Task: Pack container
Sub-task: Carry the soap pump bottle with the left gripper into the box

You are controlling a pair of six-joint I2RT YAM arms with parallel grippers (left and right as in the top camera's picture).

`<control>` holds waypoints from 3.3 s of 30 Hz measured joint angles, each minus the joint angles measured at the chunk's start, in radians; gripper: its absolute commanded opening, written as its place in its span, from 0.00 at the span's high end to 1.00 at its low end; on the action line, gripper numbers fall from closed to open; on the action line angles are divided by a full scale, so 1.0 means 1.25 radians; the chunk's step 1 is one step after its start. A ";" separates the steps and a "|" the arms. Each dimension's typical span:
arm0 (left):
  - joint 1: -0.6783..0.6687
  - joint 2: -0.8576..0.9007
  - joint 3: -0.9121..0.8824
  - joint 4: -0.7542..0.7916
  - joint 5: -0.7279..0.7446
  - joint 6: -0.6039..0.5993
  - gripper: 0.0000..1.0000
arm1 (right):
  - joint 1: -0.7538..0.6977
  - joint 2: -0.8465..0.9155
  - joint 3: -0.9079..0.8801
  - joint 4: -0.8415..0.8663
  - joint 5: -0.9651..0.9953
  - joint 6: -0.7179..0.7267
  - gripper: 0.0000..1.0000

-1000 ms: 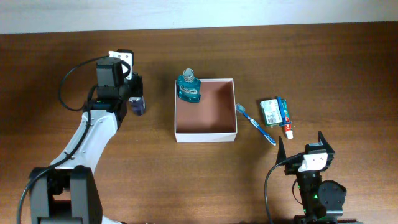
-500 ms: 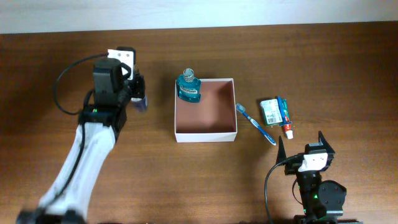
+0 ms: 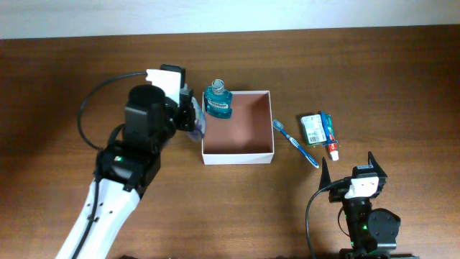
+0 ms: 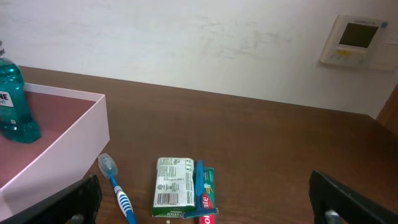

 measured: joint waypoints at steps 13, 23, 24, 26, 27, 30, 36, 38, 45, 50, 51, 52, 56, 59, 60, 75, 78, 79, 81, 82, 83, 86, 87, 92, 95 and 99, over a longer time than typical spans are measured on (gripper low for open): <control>-0.052 0.129 0.000 0.099 -0.027 -0.070 0.85 | 0.000 0.000 0.000 0.000 0.000 0.000 0.01; -0.092 0.192 0.000 0.144 -0.091 -0.070 0.84 | 0.000 0.000 0.000 0.000 0.000 0.000 0.02; -0.099 0.192 0.000 0.146 -0.104 -0.064 0.84 | 0.000 0.000 0.000 0.000 0.000 0.000 0.01; -0.113 0.192 0.000 0.147 -0.123 -0.049 0.84 | 0.000 0.000 0.000 0.000 0.000 0.000 0.01; -0.121 0.192 0.000 0.147 -0.129 -0.040 0.84 | 0.000 0.000 0.000 0.000 0.000 0.000 0.01; -0.140 0.194 0.000 0.151 -0.141 -0.016 0.84 | 0.000 0.000 0.000 0.000 0.000 0.000 0.01; -0.155 0.229 0.000 0.168 -0.153 0.011 0.84 | 0.000 0.000 0.000 0.000 0.000 0.000 0.01; -0.155 0.241 0.000 0.168 -0.168 0.021 0.84 | 0.000 0.000 0.000 0.000 0.000 0.000 0.01; -0.155 0.247 0.000 0.173 -0.189 0.044 0.83 | 0.000 0.000 0.000 0.000 0.000 0.000 0.02; -0.155 0.248 0.000 0.174 -0.189 0.050 0.75 | 0.000 0.000 0.000 0.000 0.000 0.000 0.01; -0.155 0.249 0.000 0.174 -0.189 0.050 0.75 | 0.000 0.000 0.000 0.000 0.000 0.000 0.02; -0.155 0.251 0.000 0.175 -0.189 0.050 0.75 | 0.000 0.000 0.000 0.000 0.000 0.000 0.02; -0.155 0.261 0.000 0.177 -0.189 0.050 0.75 | 0.000 0.000 0.000 0.000 0.000 0.000 0.01; -0.155 0.271 0.000 0.179 -0.190 0.050 0.75 | 0.000 0.000 0.000 0.000 0.000 0.000 0.02; -0.155 0.276 0.000 0.180 -0.190 0.050 0.75 | 0.000 0.000 0.000 0.000 0.000 0.000 0.01; -0.155 0.306 0.000 0.190 -0.216 0.056 0.27 | 0.000 0.000 0.000 0.000 0.000 0.000 0.01; -0.155 0.306 0.000 0.189 -0.226 0.056 0.27 | 0.000 0.000 0.000 0.000 0.000 0.000 0.02; -0.155 0.306 0.000 0.189 -0.228 0.056 0.27 | 0.000 0.000 0.000 0.000 0.000 0.000 0.01; -0.155 0.306 0.000 0.187 -0.230 0.056 0.27 | 0.000 0.000 0.000 0.000 0.000 0.000 0.02; -0.155 0.306 0.000 0.185 -0.230 0.056 0.27 | 0.000 0.000 0.000 0.000 0.000 0.000 0.01; -0.155 0.306 0.000 0.185 -0.230 0.056 0.27 | 0.000 0.000 0.000 0.000 0.000 0.000 0.01; -0.155 0.306 0.000 0.185 -0.230 0.056 0.27 | 0.000 0.000 0.000 0.000 0.000 0.000 0.02; -0.155 0.305 0.000 0.185 -0.230 0.056 0.27 | 0.000 0.000 0.000 0.000 0.000 0.000 0.01; -0.155 0.258 0.000 0.153 -0.221 0.056 0.25 | 0.000 0.000 0.000 0.000 0.000 0.000 0.01; -0.155 0.182 0.000 0.125 -0.217 0.056 0.23 | 0.000 0.000 0.000 0.000 0.000 0.000 0.01; -0.153 0.056 0.000 0.098 -0.219 0.056 0.23 | 0.000 0.000 0.000 0.000 0.000 0.000 0.01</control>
